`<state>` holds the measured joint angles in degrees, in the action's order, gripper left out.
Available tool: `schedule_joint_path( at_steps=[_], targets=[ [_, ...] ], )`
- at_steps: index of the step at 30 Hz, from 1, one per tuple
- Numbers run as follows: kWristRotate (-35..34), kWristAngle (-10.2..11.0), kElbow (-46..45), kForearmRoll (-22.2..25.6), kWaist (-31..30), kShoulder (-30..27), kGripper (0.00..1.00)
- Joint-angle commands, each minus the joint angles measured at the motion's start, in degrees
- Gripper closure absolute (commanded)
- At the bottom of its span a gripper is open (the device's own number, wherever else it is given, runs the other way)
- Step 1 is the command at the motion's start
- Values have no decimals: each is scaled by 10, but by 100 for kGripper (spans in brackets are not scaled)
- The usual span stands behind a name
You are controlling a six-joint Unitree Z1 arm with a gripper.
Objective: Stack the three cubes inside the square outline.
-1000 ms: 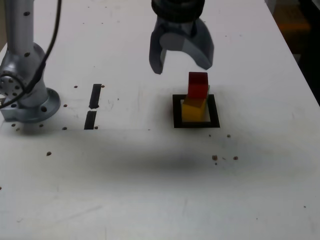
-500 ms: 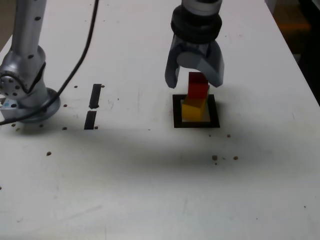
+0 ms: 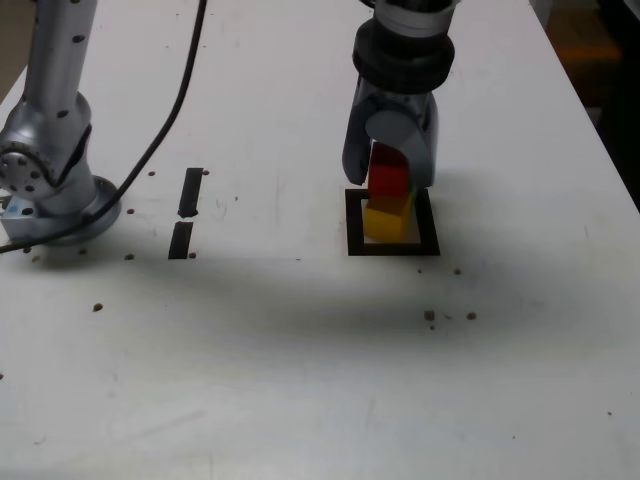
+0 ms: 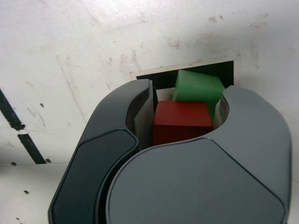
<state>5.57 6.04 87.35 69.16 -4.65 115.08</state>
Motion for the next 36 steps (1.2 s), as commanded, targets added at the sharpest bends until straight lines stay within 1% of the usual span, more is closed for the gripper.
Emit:
schedule_joint_path(
  at_steps=[1,5,7,9,11,14,18,24,26,28,31,32,33,35,36],
  targets=[
    [-2,6,3,7,-1,-10,73],
    [-4,19,2,30,-1,-27,76],
    [-5,30,-6,49,2,-44,76],
    [-7,43,-27,64,11,-68,76],
    [-9,54,-62,65,28,-93,76],
    [-6,61,-125,35,63,-119,76],
    [6,62,-187,-22,99,-127,76],
    [16,63,-235,-81,127,-121,75],
    [18,63,-243,-95,131,-115,73],
    [19,60,-248,-104,136,-107,68],
    [22,56,-253,-109,141,-98,53],
    [24,53,-254,-109,142,-96,42],
    [26,51,-255,-109,143,-95,34],
    [28,48,-254,-107,143,-95,20],
    [29,47,-253,-107,143,-97,14]
  ],
)
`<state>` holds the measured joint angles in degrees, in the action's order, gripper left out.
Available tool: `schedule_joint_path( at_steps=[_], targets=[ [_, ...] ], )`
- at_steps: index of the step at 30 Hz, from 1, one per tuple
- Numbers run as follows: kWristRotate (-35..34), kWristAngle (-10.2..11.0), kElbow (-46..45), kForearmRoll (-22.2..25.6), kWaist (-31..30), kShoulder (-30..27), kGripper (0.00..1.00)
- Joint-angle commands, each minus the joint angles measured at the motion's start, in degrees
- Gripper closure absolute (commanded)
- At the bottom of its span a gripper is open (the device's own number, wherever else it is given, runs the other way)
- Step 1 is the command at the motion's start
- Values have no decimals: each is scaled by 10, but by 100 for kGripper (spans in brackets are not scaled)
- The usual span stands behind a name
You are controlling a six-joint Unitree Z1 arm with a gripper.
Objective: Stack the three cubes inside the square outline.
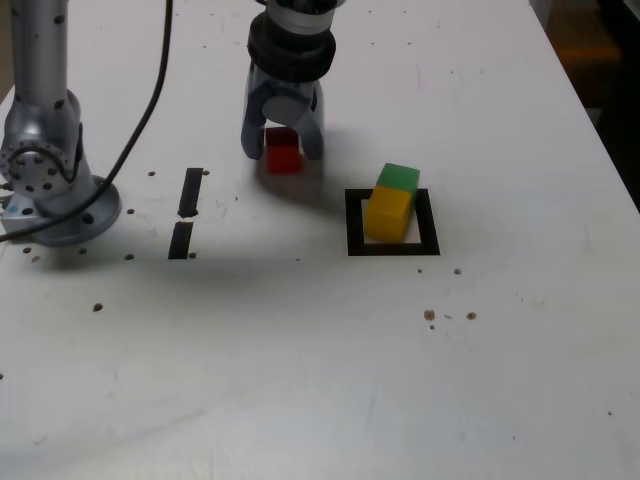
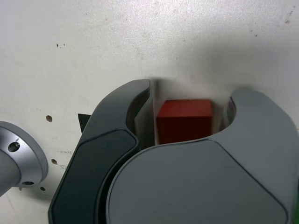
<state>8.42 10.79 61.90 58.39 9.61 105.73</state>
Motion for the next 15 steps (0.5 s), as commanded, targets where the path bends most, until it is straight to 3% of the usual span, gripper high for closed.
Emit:
schedule_joint_path(
  at_steps=[1,4,15],
  targets=[
    [2,-2,4,3,1,-6,10],
    [4,-5,11,9,0,-25,4],
    [4,-17,47,37,-33,-87,0]
  ],
)
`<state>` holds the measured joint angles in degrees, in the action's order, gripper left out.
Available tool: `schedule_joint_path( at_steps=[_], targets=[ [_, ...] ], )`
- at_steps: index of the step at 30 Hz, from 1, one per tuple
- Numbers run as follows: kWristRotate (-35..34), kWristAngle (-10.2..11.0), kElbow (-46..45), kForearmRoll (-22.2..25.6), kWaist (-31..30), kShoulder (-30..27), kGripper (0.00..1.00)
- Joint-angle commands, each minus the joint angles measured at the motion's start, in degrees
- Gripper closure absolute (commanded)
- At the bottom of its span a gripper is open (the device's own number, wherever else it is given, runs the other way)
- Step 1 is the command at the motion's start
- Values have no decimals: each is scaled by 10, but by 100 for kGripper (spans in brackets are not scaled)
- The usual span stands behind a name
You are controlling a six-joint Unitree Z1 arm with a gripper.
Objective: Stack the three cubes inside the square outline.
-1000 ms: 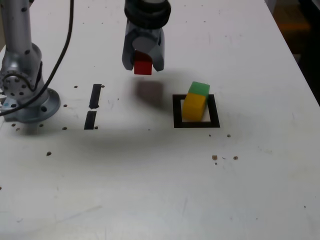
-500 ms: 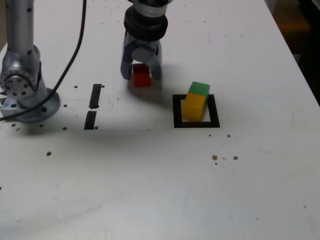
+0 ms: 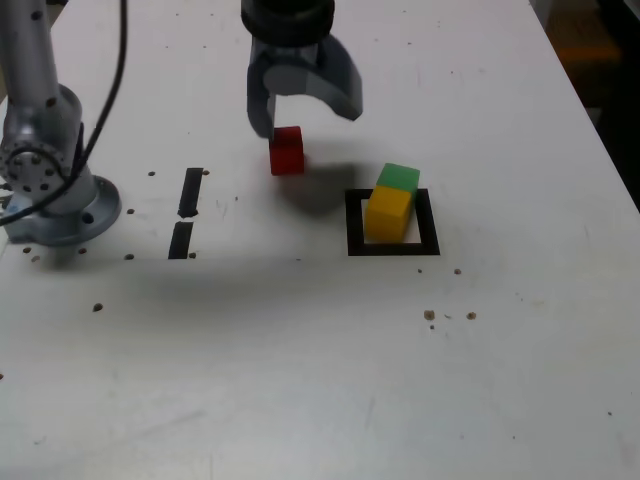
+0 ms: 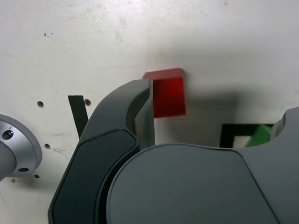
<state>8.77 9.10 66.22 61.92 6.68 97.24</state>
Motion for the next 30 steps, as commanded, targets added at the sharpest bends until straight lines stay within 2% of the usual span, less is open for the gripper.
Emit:
schedule_joint_path(
  at_steps=[1,6,12,20,26,30],
  targets=[
    [0,-1,11,6,-10,-4,0],
    [-6,0,54,20,-44,0,0],
    [-9,2,107,37,-82,30,0],
    [-14,5,58,81,-57,14,1],
    [-15,1,6,58,-23,20,2],
    [-13,-1,-19,21,-5,44,3]
  ],
)
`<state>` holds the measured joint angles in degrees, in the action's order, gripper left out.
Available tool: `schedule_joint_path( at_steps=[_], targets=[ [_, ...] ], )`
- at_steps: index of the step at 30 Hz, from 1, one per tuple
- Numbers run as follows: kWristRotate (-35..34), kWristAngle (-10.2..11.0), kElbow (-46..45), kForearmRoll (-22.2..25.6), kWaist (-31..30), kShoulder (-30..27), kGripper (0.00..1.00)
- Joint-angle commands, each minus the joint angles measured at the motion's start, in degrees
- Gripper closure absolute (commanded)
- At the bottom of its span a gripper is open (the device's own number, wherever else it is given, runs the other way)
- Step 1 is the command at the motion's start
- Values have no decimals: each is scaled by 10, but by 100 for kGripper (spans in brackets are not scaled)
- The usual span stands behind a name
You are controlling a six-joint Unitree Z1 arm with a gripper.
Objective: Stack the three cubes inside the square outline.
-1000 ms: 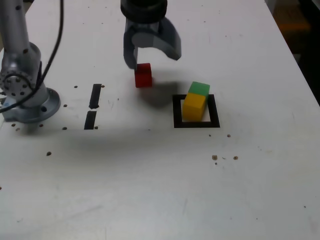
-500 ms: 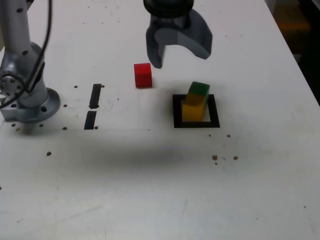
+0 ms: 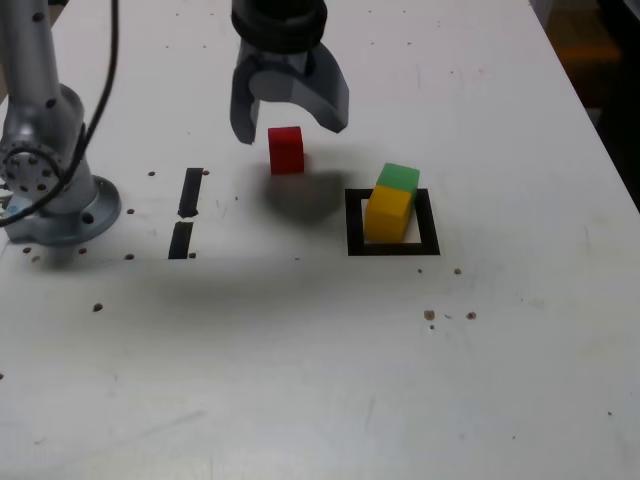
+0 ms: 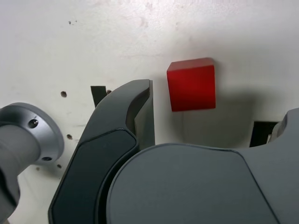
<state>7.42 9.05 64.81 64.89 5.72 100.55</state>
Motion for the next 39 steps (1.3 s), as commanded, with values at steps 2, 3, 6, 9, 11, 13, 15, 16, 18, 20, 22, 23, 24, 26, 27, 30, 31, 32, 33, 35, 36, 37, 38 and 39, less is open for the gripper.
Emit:
schedule_joint_path(
  at_steps=[2,3,6,9,11,13,15,16,18,20,22,23,24,26,27,30,31,32,33,35,36,37,38,39],
  targets=[
    [1,0,-11,-28,11,32,5],
    [1,0,-12,-34,14,41,7],
    [1,2,-13,-41,18,61,12],
    [-1,2,-16,-42,22,68,18],
    [-3,3,-20,-44,25,68,25],
    [-6,3,-25,-52,30,67,36],
    [-9,1,-31,-64,33,63,50],
    [-9,-1,-33,-70,34,61,57],
    [-8,-8,-35,-81,35,57,66],
    [-6,-11,-36,-86,35,55,69],
    [-6,-13,-36,-90,35,53,72],
    [-6,-14,-36,-91,35,51,74],
    [-6,-14,-36,-91,35,49,75],
    [-6,-14,-35,-87,34,44,78],
    [-6,-13,-32,-83,33,37,81],
    [-15,-12,-12,-57,17,6,87],
    [-20,-11,0,-45,8,-4,89],
    [-26,-9,15,-30,-4,-13,89],
    [-33,-6,35,-13,-19,-20,90],
    [-46,2,86,23,-54,-26,90],
    [-51,7,115,40,-73,-25,90],
    [-56,12,146,54,-92,-22,90],
    [-60,17,177,64,-111,-16,90],
    [-62,20,207,71,-128,-7,90]
  ],
)
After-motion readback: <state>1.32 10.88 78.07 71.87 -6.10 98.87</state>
